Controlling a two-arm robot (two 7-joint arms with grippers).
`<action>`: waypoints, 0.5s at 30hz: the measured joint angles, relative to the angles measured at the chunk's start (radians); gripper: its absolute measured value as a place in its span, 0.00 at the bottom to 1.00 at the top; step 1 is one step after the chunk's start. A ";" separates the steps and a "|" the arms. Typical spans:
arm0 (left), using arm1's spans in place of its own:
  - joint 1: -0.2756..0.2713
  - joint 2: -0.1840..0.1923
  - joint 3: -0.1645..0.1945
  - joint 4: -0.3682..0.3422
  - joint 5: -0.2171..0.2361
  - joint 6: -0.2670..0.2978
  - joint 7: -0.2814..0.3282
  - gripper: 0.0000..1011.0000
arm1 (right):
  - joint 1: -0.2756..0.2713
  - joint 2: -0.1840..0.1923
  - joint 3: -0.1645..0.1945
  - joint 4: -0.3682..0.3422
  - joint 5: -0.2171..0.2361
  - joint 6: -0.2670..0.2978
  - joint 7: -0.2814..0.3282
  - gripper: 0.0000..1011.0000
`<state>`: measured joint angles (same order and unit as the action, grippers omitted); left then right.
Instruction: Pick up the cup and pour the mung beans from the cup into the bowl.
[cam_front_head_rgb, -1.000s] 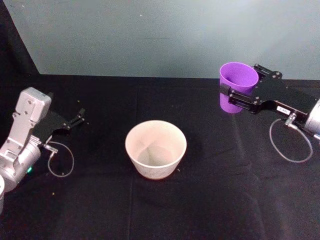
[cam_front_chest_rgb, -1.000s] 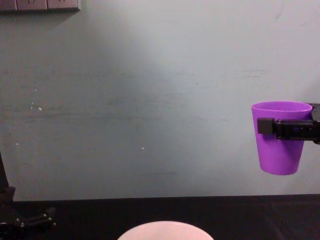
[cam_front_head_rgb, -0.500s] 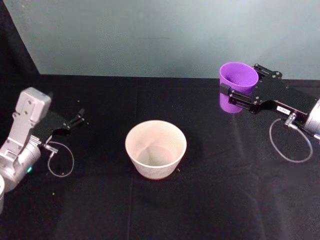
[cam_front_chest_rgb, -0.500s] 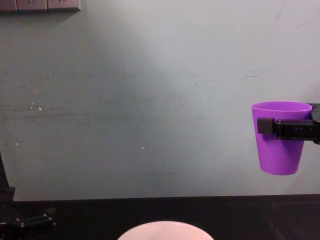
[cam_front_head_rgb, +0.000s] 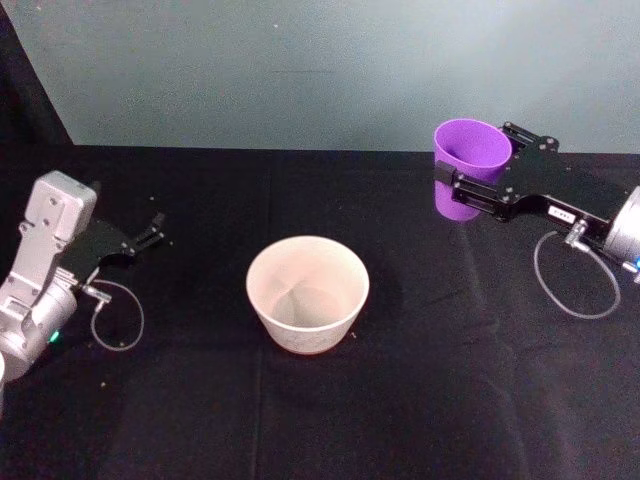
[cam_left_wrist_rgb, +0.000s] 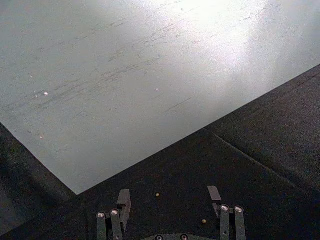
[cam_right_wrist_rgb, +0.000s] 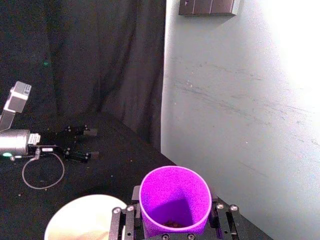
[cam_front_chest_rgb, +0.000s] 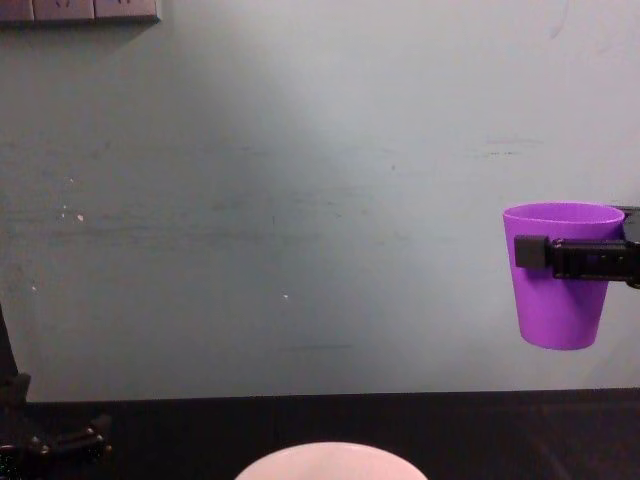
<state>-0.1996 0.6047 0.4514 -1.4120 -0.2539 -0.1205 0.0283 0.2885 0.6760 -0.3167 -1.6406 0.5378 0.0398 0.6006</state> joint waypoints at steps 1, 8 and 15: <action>0.000 0.000 0.000 0.000 0.000 0.000 0.000 0.99 | 0.000 0.000 0.000 0.000 0.000 0.000 0.000 0.73; 0.000 0.000 0.000 0.000 0.000 0.000 0.000 0.99 | 0.000 0.000 0.000 0.000 0.000 0.000 0.000 0.73; 0.000 0.000 0.000 0.000 0.000 0.000 0.000 0.99 | 0.000 0.000 0.000 0.000 0.000 0.000 0.000 0.73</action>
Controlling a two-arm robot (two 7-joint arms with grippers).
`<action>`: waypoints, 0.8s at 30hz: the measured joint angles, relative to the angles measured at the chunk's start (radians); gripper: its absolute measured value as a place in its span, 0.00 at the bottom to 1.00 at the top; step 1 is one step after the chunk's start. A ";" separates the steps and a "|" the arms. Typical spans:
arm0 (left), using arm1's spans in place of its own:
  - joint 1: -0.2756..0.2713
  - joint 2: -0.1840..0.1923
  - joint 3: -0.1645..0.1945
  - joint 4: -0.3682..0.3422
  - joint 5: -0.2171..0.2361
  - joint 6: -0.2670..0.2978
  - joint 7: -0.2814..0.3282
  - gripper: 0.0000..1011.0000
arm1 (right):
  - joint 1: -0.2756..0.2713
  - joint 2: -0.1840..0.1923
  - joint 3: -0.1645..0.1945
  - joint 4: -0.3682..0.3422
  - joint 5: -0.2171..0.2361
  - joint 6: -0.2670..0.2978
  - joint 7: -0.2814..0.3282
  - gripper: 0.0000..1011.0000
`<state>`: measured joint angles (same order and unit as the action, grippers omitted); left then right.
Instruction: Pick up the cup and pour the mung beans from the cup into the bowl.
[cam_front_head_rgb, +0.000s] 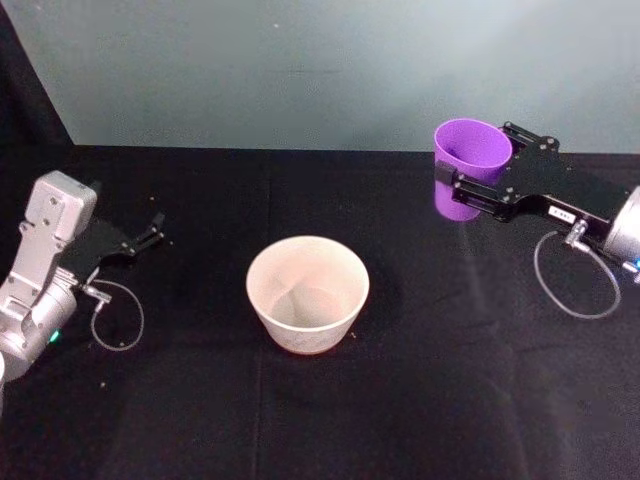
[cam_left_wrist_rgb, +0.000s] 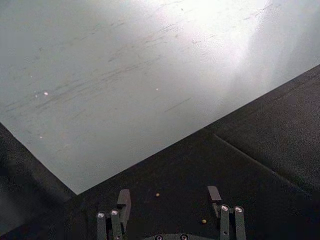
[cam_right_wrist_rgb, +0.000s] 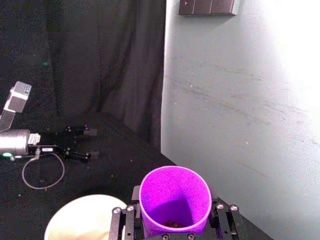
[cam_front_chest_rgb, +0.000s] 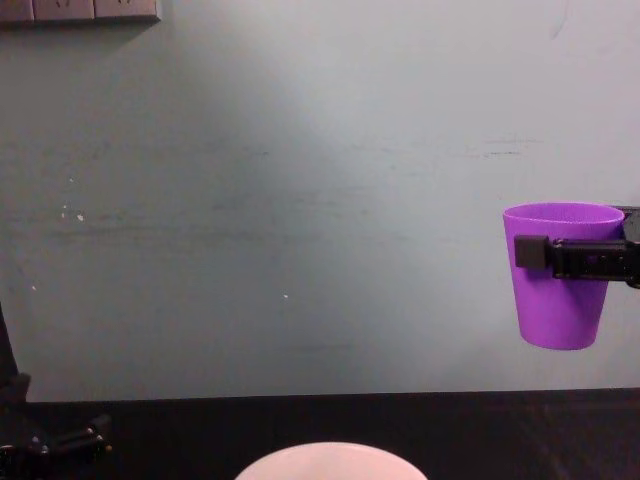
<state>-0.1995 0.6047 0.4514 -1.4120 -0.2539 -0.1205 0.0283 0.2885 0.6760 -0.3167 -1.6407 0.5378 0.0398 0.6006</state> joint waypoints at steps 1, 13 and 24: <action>0.000 0.000 0.000 0.000 0.000 0.000 0.000 0.99 | 0.000 0.000 0.000 0.000 0.000 0.000 0.000 0.73; 0.000 0.000 0.000 0.000 0.000 0.000 0.000 0.99 | 0.000 0.000 0.000 0.000 0.000 0.000 0.000 0.73; 0.000 0.000 0.000 0.000 0.000 0.000 0.000 0.99 | 0.000 0.000 0.000 0.000 0.000 0.000 0.000 0.73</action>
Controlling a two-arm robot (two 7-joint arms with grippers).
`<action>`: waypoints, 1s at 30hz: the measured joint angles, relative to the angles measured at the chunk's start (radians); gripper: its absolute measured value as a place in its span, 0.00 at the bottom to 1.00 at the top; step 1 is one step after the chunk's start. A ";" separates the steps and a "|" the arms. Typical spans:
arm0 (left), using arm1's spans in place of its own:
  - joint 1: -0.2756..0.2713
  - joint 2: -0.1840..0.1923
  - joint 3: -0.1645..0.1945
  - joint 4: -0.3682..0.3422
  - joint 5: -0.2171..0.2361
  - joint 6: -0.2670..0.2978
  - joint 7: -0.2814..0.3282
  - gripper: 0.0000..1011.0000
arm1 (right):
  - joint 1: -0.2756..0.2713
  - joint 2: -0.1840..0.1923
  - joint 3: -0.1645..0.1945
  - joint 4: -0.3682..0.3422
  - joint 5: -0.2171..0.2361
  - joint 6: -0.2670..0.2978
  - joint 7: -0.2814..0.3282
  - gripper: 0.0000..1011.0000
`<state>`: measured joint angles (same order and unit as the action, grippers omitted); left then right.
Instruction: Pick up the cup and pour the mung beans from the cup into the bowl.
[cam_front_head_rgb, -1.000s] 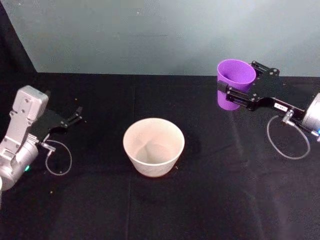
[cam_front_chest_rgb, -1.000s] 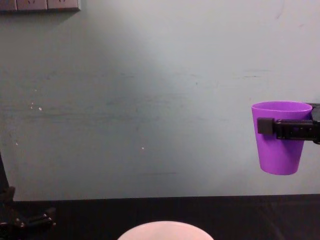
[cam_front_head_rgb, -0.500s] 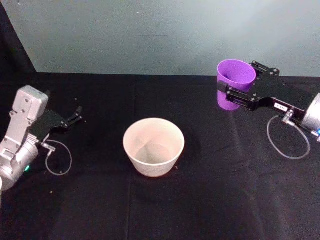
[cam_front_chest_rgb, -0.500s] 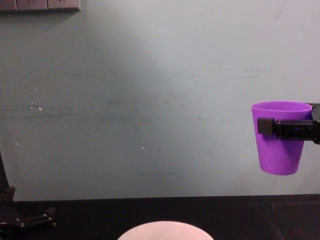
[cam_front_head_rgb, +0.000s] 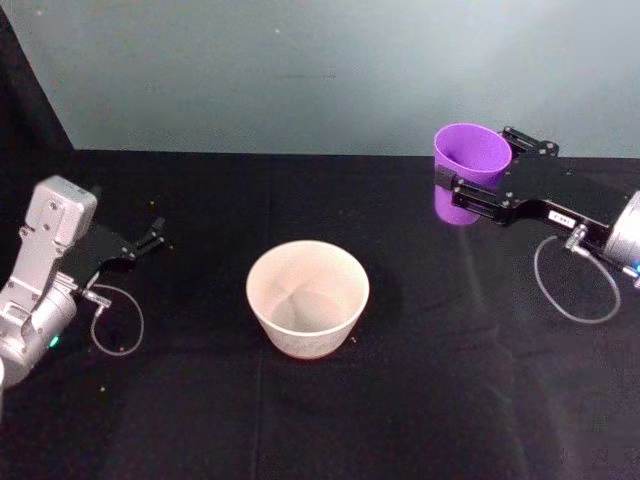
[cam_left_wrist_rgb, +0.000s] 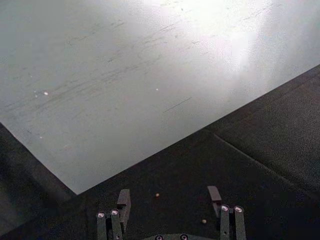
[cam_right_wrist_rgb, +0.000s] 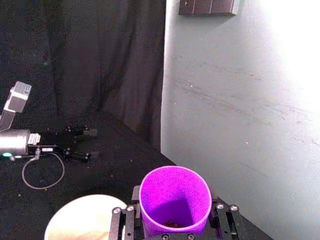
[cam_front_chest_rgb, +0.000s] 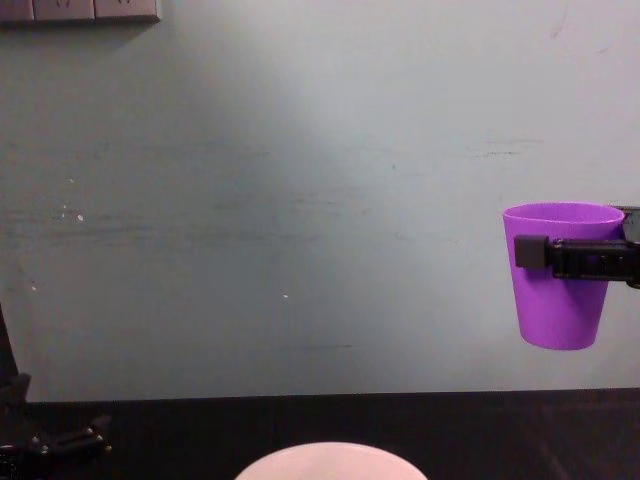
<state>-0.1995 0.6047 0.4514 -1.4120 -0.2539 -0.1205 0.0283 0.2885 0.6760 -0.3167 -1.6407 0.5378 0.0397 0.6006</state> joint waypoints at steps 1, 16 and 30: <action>0.000 0.000 0.000 0.000 0.000 0.000 0.000 0.99 | 0.000 0.000 0.000 0.000 0.000 0.000 0.000 0.73; 0.000 0.000 0.000 0.000 0.000 0.000 0.000 0.99 | 0.000 0.000 0.000 0.000 0.000 0.000 0.000 0.73; 0.000 0.000 0.000 0.000 0.000 0.000 0.000 0.99 | 0.000 0.000 0.000 0.000 0.000 0.000 0.000 0.73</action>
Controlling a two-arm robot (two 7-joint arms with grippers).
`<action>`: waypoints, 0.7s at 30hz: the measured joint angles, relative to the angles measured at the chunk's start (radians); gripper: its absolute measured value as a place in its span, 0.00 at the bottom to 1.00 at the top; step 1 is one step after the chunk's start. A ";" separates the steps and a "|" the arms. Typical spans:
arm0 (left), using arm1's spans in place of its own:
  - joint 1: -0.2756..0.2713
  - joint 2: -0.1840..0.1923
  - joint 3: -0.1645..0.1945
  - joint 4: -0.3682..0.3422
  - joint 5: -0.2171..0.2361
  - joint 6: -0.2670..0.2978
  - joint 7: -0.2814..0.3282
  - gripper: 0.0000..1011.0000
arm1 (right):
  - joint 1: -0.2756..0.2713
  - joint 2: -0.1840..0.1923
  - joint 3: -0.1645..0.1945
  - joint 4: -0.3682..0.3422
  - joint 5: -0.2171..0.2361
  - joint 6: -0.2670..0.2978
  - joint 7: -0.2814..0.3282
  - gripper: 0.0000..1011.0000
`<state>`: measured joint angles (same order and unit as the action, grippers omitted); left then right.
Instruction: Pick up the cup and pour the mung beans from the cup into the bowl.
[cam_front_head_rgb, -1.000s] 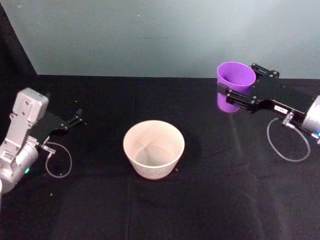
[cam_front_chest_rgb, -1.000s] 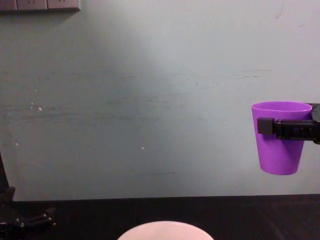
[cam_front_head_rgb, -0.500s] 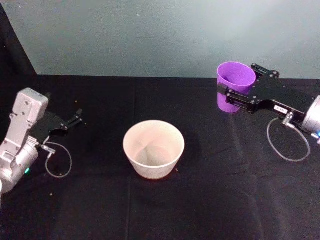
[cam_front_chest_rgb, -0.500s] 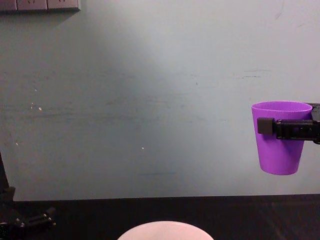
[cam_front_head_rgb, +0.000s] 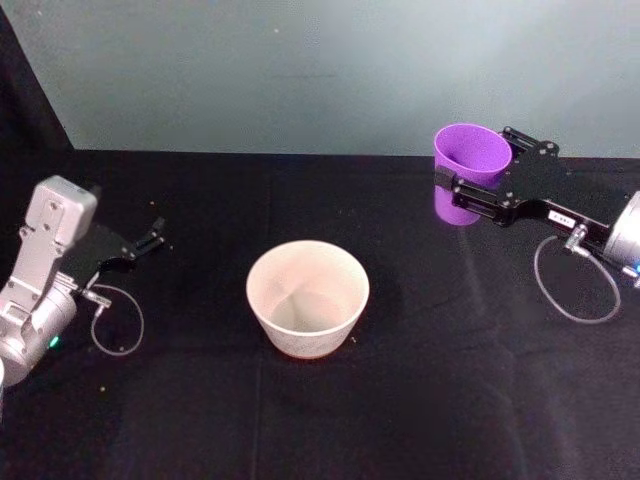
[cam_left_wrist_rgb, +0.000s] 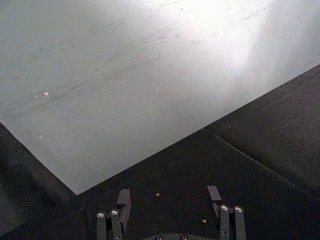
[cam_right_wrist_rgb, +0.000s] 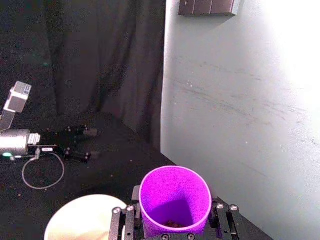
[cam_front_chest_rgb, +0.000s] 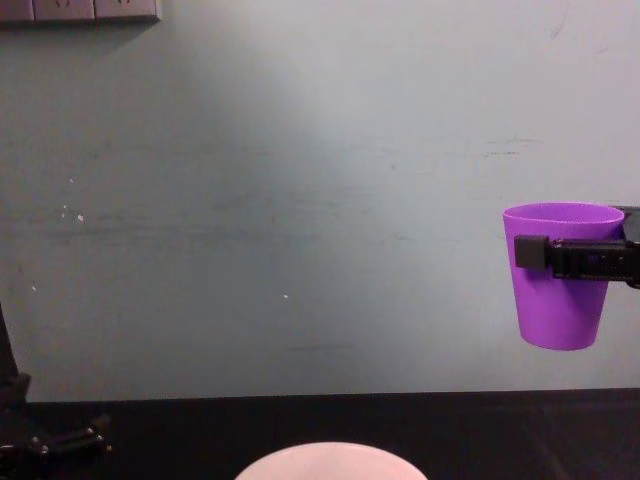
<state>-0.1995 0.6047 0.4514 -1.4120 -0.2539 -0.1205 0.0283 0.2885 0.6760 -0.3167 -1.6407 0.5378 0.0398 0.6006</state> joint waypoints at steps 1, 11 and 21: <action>0.000 0.000 0.000 0.000 0.000 0.000 0.000 0.99 | 0.000 0.000 0.000 0.000 0.000 0.000 0.000 0.73; 0.000 0.000 0.000 0.000 0.000 0.000 0.000 0.99 | 0.000 0.000 0.000 0.000 0.000 0.000 0.000 0.73; 0.000 0.000 0.000 0.000 0.000 0.000 0.000 0.99 | 0.000 0.000 0.000 0.000 0.000 0.000 0.000 0.73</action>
<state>-0.1995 0.6047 0.4514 -1.4120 -0.2539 -0.1205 0.0283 0.2885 0.6760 -0.3167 -1.6407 0.5378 0.0397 0.6006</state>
